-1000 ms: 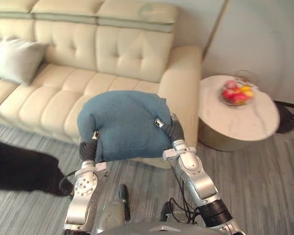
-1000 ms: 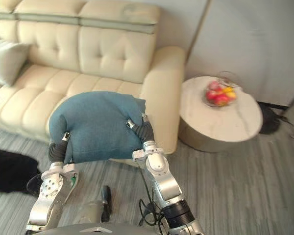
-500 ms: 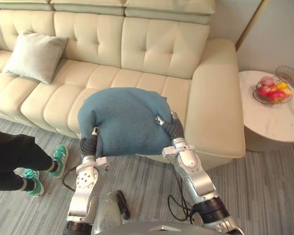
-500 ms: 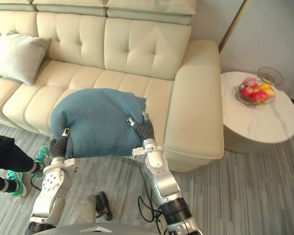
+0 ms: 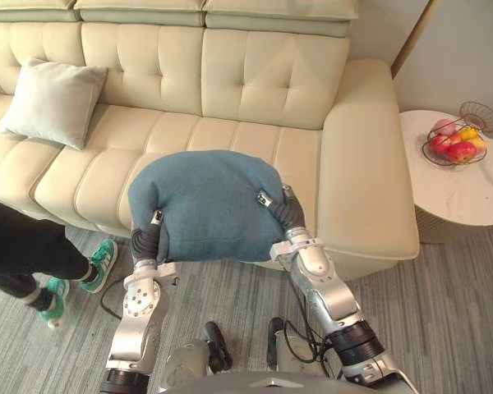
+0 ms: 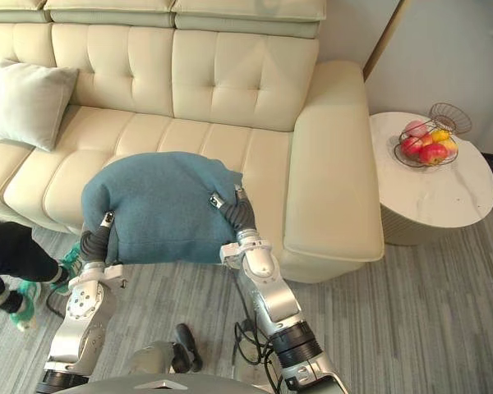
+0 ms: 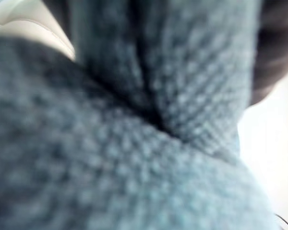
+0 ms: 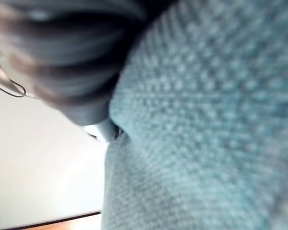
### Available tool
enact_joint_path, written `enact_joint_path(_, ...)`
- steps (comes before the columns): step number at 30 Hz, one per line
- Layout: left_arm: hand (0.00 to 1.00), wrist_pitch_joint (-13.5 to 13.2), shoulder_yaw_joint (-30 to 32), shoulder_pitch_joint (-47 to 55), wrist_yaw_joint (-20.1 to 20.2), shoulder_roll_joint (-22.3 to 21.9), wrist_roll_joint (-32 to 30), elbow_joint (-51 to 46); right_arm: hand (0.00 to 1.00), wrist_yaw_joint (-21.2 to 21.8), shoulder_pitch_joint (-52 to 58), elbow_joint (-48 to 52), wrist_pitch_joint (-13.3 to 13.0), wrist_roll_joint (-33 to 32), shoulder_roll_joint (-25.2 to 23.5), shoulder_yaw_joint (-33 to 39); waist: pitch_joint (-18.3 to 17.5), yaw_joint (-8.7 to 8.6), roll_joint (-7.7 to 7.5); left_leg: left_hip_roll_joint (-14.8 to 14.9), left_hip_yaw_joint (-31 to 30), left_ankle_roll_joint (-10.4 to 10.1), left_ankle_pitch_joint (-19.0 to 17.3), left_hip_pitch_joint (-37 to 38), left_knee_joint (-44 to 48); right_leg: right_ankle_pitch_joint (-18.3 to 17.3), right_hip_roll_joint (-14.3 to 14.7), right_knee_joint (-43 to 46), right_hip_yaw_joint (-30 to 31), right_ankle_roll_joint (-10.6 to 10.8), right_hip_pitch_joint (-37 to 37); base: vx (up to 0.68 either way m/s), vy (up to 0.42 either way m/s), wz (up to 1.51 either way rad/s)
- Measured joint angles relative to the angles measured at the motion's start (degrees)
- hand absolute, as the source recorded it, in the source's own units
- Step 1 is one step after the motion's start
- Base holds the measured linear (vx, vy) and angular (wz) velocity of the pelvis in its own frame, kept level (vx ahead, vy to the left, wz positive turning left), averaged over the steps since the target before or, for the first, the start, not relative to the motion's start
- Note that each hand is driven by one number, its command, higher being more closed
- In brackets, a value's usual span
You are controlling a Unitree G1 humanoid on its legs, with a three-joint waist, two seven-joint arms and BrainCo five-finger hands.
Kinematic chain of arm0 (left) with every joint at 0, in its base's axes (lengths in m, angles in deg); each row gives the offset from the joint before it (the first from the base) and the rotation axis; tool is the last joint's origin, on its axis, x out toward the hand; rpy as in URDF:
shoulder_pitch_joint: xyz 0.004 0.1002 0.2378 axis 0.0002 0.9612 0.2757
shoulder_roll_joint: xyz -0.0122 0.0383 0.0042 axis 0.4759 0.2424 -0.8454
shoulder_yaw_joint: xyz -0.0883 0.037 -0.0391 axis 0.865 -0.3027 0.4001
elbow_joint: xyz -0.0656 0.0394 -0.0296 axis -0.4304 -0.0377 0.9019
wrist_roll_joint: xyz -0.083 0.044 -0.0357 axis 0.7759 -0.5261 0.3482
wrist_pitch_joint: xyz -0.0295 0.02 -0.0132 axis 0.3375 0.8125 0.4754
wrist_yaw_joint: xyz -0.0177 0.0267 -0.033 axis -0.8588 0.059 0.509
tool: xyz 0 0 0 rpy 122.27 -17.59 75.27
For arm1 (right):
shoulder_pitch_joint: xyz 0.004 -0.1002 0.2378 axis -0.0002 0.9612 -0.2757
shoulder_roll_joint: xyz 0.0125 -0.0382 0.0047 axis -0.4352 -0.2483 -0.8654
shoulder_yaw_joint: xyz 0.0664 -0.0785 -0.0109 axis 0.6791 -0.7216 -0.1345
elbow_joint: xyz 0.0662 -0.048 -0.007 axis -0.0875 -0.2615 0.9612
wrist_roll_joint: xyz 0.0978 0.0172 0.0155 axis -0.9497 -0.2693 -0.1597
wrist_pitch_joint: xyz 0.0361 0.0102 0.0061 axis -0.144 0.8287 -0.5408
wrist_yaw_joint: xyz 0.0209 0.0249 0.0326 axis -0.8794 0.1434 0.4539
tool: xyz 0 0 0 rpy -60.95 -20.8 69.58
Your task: Pick up cushions and gather them together orderly.
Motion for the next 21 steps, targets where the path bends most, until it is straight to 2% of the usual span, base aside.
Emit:
enact_joint_path(1,1.00,0.0,-0.1,0.0,0.1,-0.1,0.2,0.3,1.00,0.0,0.0,0.0,-0.5,0.0,0.0,0.0,0.1,-0.07,-0.33,0.2,-1.6,0.0,-1.9,1.5,-4.4,0.5,0.0,-0.7,1.5,0.4,-0.1,0.04,0.157,-0.50)
enact_joint_path(3,1.00,0.0,-0.1,0.0,0.2,-0.3,0.3,0.7,1.00,0.0,0.0,0.0,-1.1,0.0,0.0,0.0,0.0,-0.02,-0.14,0.0,-5.3,-0.5,-2.2,4.3,-14.9,1.6,0.1,-1.5,4.2,1.8,-1.1,0.05,0.204,-0.66)
enact_joint_path(4,1.00,0.0,-0.1,-0.1,0.2,-0.9,0.3,0.9,1.00,0.0,0.0,-0.1,-1.3,0.1,0.0,0.0,-0.5,0.11,0.56,-0.7,-7.4,-4.2,0.9,7.0,-22.4,2.3,0.4,-1.6,6.4,3.4,-2.5,0.07,0.237,-0.88)
enact_joint_path(5,1.00,0.0,0.2,-0.1,0.2,-1.6,0.3,2.1,1.00,0.0,0.3,-0.8,-1.3,0.1,0.0,-0.2,-0.5,0.36,0.04,-2.9,-8.0,-4.1,2.5,8.1,-24.1,3.8,0.4,-3.4,8.9,4.6,-3.1,0.09,0.241,-1.00)
enact_joint_path(6,1.00,0.0,0.3,0.1,0.2,-1.7,0.3,2.6,1.00,0.0,0.3,-1.1,-1.3,0.1,0.0,-0.4,-0.5,0.71,0.04,-3.3,-8.0,-3.9,2.5,8.2,-23.6,5.1,0.5,-5.1,10.1,4.8,-2.7,0.14,0.268,-1.00)
enact_joint_path(7,1.00,0.1,0.7,0.5,0.2,-1.7,0.3,3.4,1.00,0.0,0.3,-1.8,-1.3,0.1,0.0,-1.2,-0.4,0.65,-0.02,-3.1,-6.3,-3.0,2.1,8.0,-21.2,7.3,0.5,-7.8,11.7,6.2,-1.4,0.16,0.266,-0.90)
enact_joint_path(11,1.00,0.6,1.7,1.4,0.2,-1.6,0.3,4.0,1.00,0.1,0.7,-3.4,-1.1,0.1,-0.5,-2.4,-0.9,0.42,-0.74,-3.8,-4.8,-2.2,1.4,9.2,-18.5,12.0,0.1,-14.6,13.4,6.0,1.3,0.13,0.159,-0.69)
enact_joint_path(12,1.00,0.6,1.7,1.4,0.2,-1.6,0.3,4.0,1.00,0.2,0.7,-3.5,-1.2,0.1,-0.5,-2.3,-0.9,-0.09,-0.77,-4.2,-4.9,-2.0,0.1,9.7,-19.1,13.2,0.2,-17.6,13.9,6.7,2.4,0.10,0.076,-0.40)
enact_joint_path(15,1.00,0.6,1.7,1.4,0.4,-1.5,0.2,4.0,1.00,0.3,0.7,-5.3,-1.4,-0.7,-0.6,-2.0,-1.0,-0.80,-1.00,-4.2,-6.2,-2.3,-1.4,10.1,-19.5,15.1,0.9,-20.7,15.4,6.8,3.0,0.04,0.029,-0.37)
enact_joint_path(19,1.00,0.7,1.8,1.5,1.3,-1.3,0.2,5.4,1.00,0.9,0.6,-9.7,-1.4,-1.1,-0.8,-1.6,-1.2,-0.38,-1.23,-4.1,-6.1,-2.3,-4.3,12.1,-19.5,15.9,1.8,-21.4,19.0,7.0,3.2,-0.02,0.034,-0.52)
enact_joint_path(21,1.00,1.3,1.9,1.7,1.4,-1.1,0.2,5.8,1.00,1.2,0.7,-11.6,-1.3,-1.1,-1.0,-1.5,-1.6,-0.34,-1.91,-4.5,-5.0,-1.9,-4.9,12.4,-19.3,16.3,1.9,-21.4,20.9,7.0,2.6,-0.05,0.061,-0.42)
